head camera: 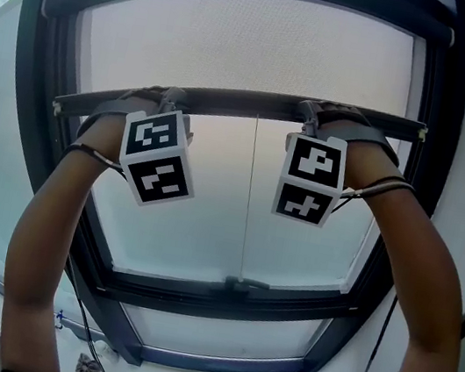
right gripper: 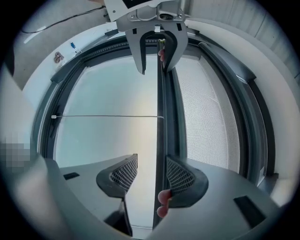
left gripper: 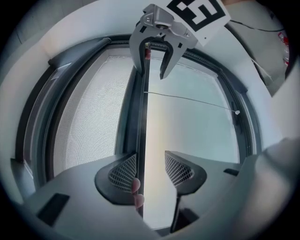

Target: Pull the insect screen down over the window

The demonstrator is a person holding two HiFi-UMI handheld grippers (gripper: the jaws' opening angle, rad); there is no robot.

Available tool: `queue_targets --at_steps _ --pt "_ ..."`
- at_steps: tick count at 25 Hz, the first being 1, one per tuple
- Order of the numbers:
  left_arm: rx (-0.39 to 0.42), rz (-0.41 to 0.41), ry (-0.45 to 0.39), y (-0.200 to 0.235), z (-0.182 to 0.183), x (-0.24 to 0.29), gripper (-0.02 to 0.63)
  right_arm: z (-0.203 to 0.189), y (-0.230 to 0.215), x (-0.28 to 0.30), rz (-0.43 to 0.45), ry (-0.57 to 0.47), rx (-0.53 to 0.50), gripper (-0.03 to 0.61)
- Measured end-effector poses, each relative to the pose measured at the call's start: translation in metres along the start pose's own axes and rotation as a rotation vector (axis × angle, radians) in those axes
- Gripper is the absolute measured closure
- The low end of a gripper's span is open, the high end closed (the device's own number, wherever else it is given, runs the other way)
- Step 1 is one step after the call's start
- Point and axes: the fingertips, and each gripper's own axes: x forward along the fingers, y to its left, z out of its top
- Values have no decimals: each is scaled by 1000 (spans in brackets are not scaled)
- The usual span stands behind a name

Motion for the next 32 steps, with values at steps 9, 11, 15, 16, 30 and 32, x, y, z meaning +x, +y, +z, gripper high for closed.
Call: queue_targets --at_steps 9,11,15,16,30,32 --pt "1 -94 12 -34 -2 3 422 3 33 -1 88 -8 6 388" --pt "-2 -128 14 -47 -1 5 422 3 46 -1 125 -18 13 388" --pt "1 -162 16 -70 0 8 422 2 69 -1 163 -20 5 388" --pt "-3 -166 10 -73 0 8 422 2 72 -1 167 -19 6 388" --pt "6 -238 7 -137 -1 14 422 5 138 -2 238 -29 31 388" --pt "-13 -262 -9 -146 -3 14 422 8 146 -2 259 -36 41 388"
